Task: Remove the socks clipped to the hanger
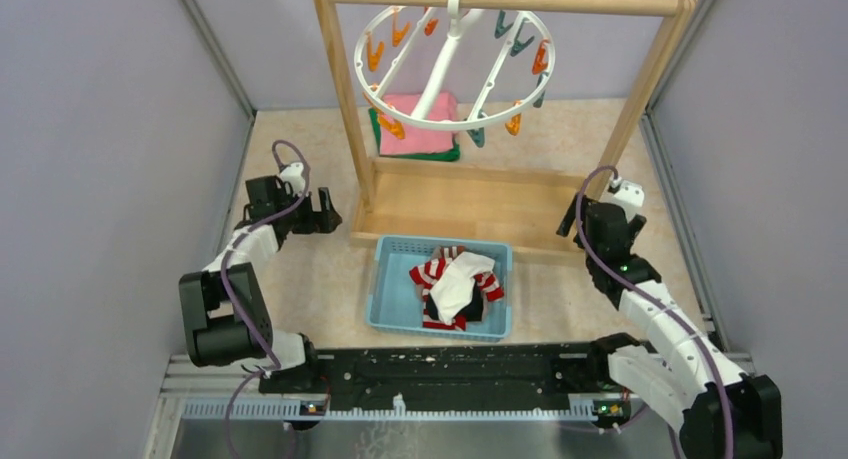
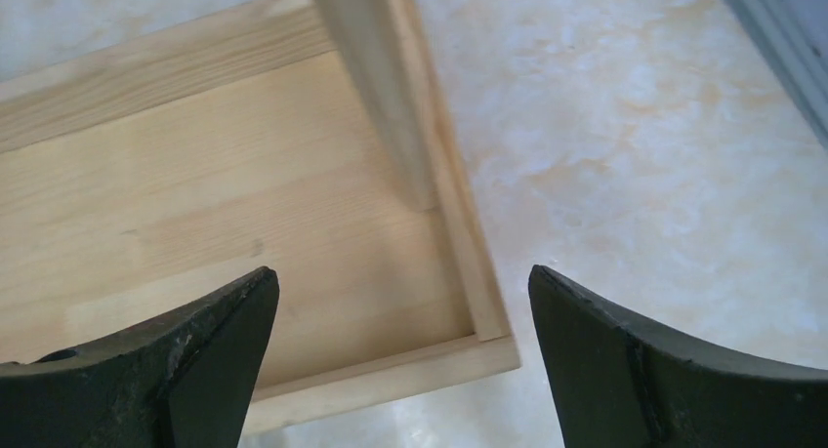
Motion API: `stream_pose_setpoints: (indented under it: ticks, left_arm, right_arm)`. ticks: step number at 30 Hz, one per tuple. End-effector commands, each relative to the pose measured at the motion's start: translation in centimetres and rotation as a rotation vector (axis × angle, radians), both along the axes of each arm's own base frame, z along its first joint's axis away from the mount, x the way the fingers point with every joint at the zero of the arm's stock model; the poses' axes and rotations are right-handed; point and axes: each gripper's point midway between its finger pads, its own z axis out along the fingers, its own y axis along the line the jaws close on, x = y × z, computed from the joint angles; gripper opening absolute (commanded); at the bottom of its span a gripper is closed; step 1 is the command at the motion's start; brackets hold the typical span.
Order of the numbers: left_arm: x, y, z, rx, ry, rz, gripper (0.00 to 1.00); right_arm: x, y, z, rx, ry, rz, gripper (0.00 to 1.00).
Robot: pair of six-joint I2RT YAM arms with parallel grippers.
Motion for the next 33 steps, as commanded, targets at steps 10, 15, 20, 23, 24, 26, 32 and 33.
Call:
stream_pose_setpoints:
  ticks: [10, 15, 20, 23, 24, 26, 32, 33]
  left_arm:
    - [6.0, 0.0, 0.0, -0.029, -0.469, 0.031, 0.99]
    - [5.3, -0.4, -0.3, -0.024, -0.515, 0.012, 0.99]
    - [2.0, -2.1, 1.0, 0.045, -0.684, -0.043, 0.99]
    - [0.6, -3.6, 1.1, 0.111, -0.773, -0.099, 0.99]
    - [0.7, -3.9, 1.5, 0.117, -0.815, -0.098, 0.99]
    - [1.7, -3.2, 0.4, 0.117, -0.739, -0.047, 0.99]
    - [3.1, -2.6, -0.1, 0.142, -0.68, -0.009, 0.99]
    - [3.1, -2.7, -0.2, 0.14, -0.673, -0.01, 0.99]
  right_arm:
    - [1.6, -8.1, -0.4, -0.298, -0.37, -0.368, 0.99]
    - [2.7, -8.8, -0.6, -0.293, -0.426, -0.375, 0.99]
    - [2.8, -8.9, -1.1, -0.254, -0.469, -0.364, 0.99]
    - [2.8, -8.5, -1.2, -0.256, -0.498, -0.329, 0.99]
    - [3.2, -7.7, -1.2, -0.267, -0.5, -0.27, 0.99]
    - [4.0, -6.2, -1.2, -0.289, -0.504, -0.154, 0.99]
    - [6.2, -4.6, -2.8, -0.317, -0.446, -0.023, 0.99]
    - [6.7, -4.9, -3.3, -0.276, -0.422, -0.03, 0.99]
